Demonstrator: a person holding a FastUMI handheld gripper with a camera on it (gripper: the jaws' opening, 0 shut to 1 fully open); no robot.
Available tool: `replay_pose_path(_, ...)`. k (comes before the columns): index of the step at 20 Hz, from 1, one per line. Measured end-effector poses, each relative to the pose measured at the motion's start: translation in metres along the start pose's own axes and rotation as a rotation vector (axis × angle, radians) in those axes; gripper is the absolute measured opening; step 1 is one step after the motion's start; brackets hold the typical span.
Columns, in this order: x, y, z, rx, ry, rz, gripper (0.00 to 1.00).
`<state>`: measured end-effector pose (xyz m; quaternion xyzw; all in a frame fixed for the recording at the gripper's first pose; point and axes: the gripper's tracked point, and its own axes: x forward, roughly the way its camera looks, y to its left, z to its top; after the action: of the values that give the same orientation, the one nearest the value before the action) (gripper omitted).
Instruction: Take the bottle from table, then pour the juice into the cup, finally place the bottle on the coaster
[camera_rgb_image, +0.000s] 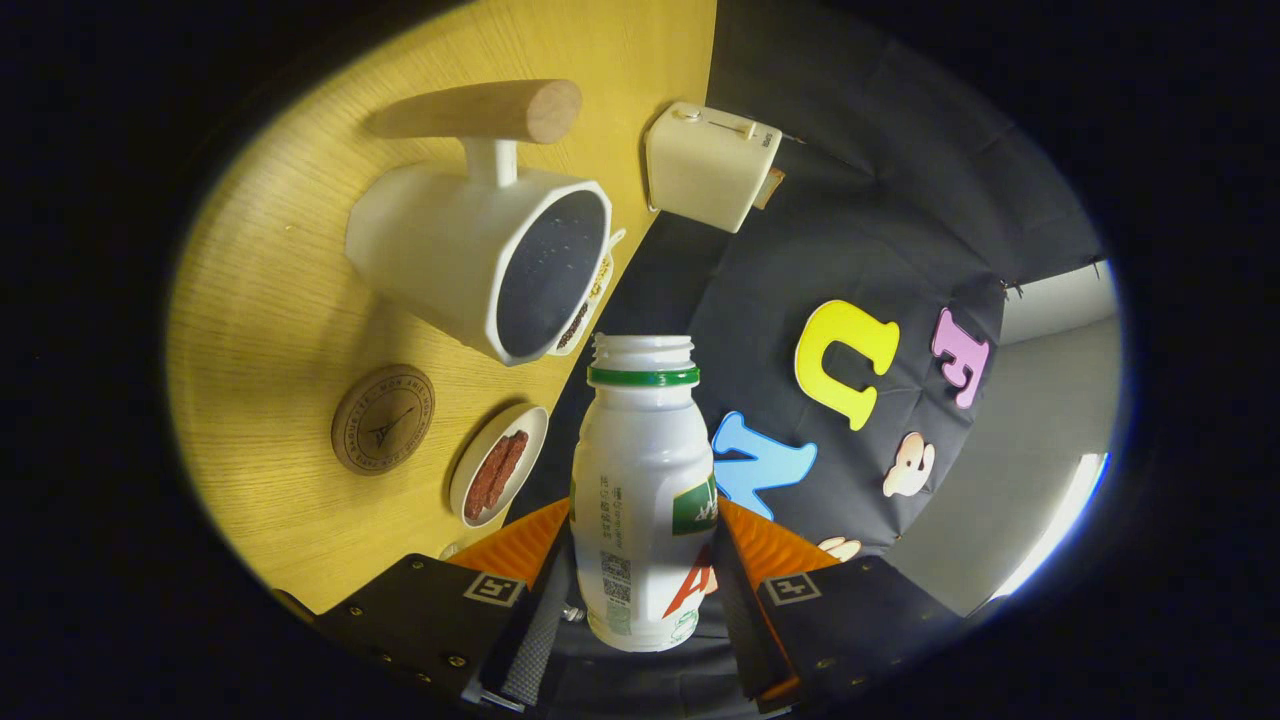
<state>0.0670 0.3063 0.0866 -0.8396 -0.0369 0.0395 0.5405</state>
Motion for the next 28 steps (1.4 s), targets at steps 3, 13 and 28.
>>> replay_pose_path(3, -0.001, 0.005, -0.002, 0.048, -0.003, 0.007, 0.72)
replay_pose_path(13, -0.002, 0.013, -0.003, 0.349, -0.031, 0.027, 0.72)
replay_pose_path(28, -0.001, 0.022, -0.008, 0.889, -0.048, 0.057, 0.72)
